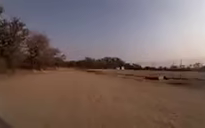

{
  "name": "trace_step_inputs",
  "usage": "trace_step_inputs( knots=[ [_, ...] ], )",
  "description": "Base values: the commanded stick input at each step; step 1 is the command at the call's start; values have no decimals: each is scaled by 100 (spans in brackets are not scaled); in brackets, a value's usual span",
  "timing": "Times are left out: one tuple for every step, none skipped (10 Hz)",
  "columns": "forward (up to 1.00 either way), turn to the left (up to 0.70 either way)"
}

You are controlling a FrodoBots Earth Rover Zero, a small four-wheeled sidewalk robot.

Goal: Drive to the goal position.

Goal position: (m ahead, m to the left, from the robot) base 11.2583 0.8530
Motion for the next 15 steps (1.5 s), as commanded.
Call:
trace_step_inputs(
  knots=[
    [70,0],
    [70,0],
    [70,0],
    [70,0],
    [70,0],
    [70,0],
    [70,0],
    [70,0],
    [70,0],
    [70,0],
    [70,0],
    [70,0],
    [70,0],
    [70,0],
    [70,0]
  ],
)
